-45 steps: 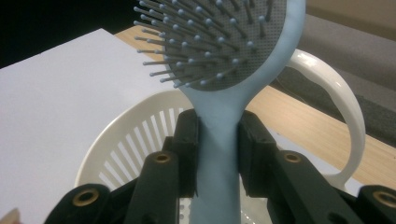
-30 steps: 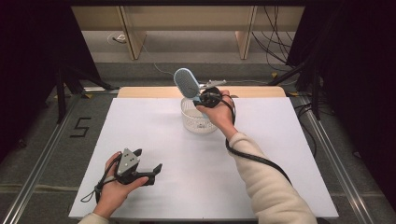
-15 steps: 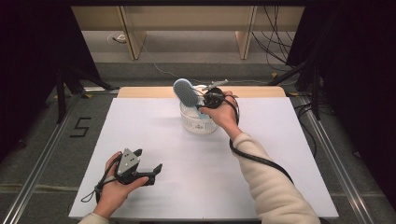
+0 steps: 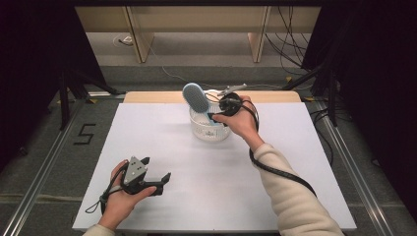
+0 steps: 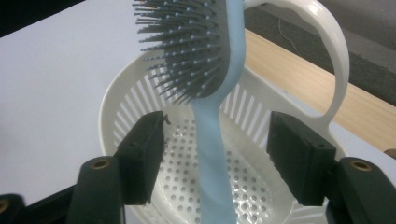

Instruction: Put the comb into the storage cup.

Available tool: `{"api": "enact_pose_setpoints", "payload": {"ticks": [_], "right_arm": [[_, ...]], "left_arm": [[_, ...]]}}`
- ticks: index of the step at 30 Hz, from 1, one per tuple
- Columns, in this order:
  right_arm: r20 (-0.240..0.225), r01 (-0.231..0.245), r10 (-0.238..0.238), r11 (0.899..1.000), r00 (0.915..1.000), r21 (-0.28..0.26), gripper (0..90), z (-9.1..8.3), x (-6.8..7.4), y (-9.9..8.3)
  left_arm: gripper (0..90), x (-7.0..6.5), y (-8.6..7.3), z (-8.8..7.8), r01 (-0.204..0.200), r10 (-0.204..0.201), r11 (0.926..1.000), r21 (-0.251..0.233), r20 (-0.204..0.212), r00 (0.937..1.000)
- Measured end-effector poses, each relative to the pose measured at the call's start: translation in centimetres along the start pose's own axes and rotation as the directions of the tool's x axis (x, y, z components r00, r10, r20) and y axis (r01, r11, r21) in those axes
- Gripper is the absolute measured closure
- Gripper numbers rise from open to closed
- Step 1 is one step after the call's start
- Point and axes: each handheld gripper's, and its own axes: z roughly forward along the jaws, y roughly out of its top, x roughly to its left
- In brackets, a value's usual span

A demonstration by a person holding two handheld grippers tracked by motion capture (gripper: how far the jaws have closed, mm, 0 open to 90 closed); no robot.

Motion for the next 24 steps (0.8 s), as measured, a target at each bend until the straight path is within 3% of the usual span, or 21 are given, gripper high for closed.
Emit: {"api": "enact_pose_setpoints", "payload": {"ticks": [15, 24], "right_arm": [[-0.034, 0.032, -0.033, 0.999, 0.9989, -0.03, 24.3, -2.5, -0.1, -1.9], [-0.055, 0.013, -0.016, 0.998, 0.9983, -0.062, 22.5, -3.2, -0.4, -3.3]], "left_arm": [[8.0, 0.0, 0.0, 0.0, 0.001, -0.001, 1.0, -0.002, 0.003, 1.0], [8.0, 0.0, -0.1, 0.1, 0.007, -0.007, 1.0, -0.004, 0.005, 1.0]]}}
